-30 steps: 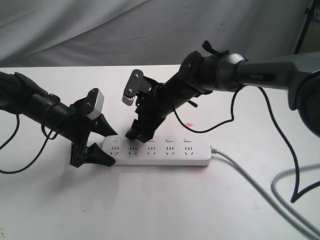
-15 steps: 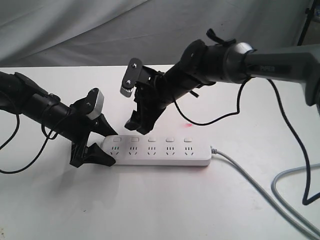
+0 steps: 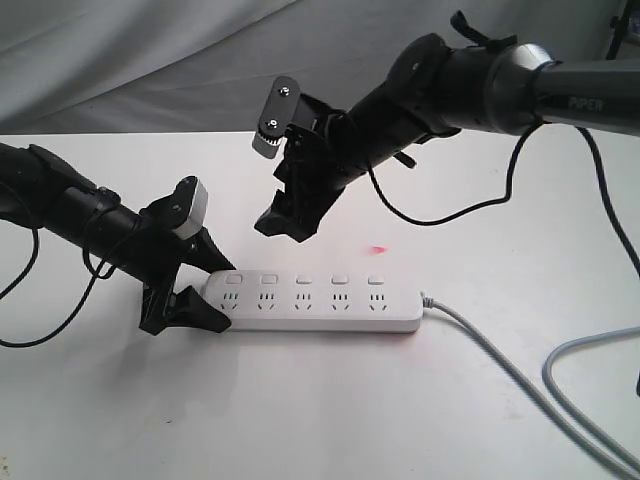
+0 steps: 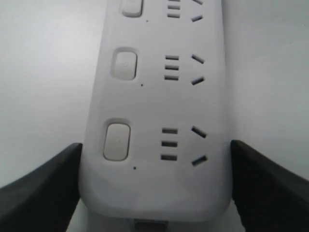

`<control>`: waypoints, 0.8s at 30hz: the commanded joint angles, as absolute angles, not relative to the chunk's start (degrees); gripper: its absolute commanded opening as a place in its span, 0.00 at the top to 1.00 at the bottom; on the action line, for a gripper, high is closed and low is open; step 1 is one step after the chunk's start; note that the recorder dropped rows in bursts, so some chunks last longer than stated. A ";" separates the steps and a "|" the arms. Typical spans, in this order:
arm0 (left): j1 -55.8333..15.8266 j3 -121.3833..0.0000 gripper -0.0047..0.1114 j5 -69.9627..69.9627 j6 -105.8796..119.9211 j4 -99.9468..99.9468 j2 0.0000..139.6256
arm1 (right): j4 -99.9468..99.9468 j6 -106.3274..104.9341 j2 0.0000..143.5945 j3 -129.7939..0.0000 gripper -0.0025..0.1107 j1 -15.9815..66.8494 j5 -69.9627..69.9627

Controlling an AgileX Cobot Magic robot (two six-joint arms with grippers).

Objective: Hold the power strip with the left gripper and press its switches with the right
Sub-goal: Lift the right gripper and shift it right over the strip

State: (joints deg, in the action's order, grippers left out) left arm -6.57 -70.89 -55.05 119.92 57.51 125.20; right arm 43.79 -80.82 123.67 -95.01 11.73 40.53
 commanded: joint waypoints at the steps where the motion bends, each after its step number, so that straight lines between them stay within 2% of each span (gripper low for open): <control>1: -6.87 -70.71 0.62 -53.90 120.04 57.61 125.26 | 44.50 -81.19 123.17 -94.77 0.33 9.34 42.71; 24: -6.87 -70.71 0.62 -53.90 120.04 57.61 125.26 | 43.00 -82.23 123.17 -94.77 0.33 7.16 46.13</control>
State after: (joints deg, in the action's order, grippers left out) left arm -6.57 -70.89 -55.05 119.92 57.51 125.20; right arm 43.13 -81.44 123.67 -95.01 7.37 45.63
